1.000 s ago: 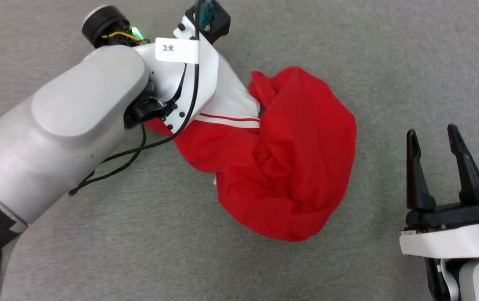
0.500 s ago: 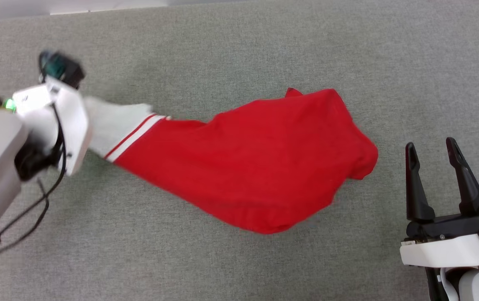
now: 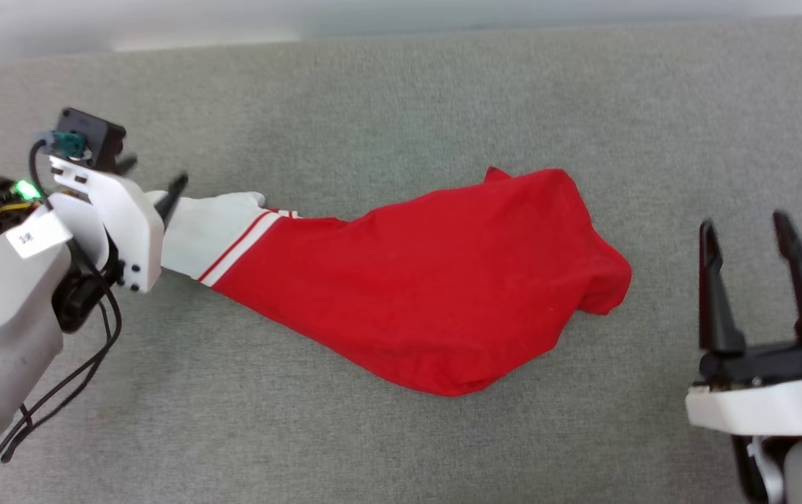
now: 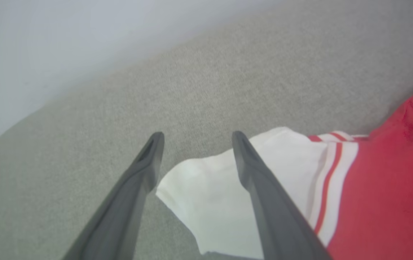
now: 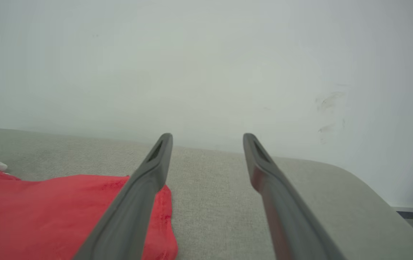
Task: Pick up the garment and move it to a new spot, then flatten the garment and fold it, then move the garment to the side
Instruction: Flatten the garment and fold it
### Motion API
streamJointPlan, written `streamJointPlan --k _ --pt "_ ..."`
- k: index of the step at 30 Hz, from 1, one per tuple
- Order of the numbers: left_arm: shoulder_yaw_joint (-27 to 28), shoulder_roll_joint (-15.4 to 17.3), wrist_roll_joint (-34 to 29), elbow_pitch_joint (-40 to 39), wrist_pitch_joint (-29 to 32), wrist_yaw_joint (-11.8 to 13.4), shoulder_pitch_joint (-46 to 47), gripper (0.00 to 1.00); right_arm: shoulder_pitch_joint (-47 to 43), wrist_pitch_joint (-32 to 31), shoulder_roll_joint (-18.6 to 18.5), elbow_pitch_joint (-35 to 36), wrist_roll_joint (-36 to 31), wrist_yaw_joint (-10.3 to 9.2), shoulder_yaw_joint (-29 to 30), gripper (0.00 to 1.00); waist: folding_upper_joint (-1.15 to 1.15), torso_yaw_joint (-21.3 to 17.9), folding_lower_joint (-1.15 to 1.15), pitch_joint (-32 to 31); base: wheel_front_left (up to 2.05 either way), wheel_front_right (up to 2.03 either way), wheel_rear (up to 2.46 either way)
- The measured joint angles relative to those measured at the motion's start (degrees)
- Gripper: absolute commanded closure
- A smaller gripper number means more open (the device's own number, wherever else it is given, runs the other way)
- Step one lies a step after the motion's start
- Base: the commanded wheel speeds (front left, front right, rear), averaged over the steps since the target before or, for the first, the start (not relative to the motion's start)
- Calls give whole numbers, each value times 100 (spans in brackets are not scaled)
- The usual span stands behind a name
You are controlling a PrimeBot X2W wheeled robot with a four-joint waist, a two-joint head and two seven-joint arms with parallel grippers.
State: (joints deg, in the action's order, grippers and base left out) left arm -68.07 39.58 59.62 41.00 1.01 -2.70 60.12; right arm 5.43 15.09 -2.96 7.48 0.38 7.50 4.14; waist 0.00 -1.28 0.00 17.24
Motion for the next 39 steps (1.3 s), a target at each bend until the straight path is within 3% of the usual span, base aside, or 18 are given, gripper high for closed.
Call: streamJointPlan --k 4,8,14,18,24,29,34,39 --pt "211 -25 -249 -232 -1226 420 -140 0 397 1 -350 275 -214 0 33 0 0 52 -1 -202 0 0 0" --pt "675 -63 -327 -715 -1589 1025 -600 0 1006 0 -917 519 -297 0 -103 0 0 101 -1 -339 0 0 0" --pt "2494 -98 -1444 -2328 -1607 1975 -1897 0 1850 1 -1778 353 -205 0 -719 0 0 173 0 -397 0 0 0" --pt "3512 -324 -2268 -3133 -1607 2293 -2945 0 2253 -92 -2336 -238 109 0 -1389 0 0 215 -1 -423 0 0 0" --pt "4696 -949 -3283 -3907 -1607 2335 -4117 0 3074 -1608 -3149 -677 1312 1 -2759 0 0 283 -1 -394 0 0 0" --pt "5147 -1528 -3854 -4189 -1607 1984 -4732 0 3707 -3331 -3866 -676 2477 1 -4113 0 0 355 0 -285 0 0 0" --pt "5516 -2067 -4297 -4336 -1607 1678 -5005 0 4266 -4956 -4258 -611 3440 0 -5212 0 0 440 0 -123 0 0 0" --pt "5811 -2492 -4636 -4411 -1607 1367 -5033 0 4709 -5707 -4344 -777 3997 0 -6036 0 0 538 0 100 0 0 0"
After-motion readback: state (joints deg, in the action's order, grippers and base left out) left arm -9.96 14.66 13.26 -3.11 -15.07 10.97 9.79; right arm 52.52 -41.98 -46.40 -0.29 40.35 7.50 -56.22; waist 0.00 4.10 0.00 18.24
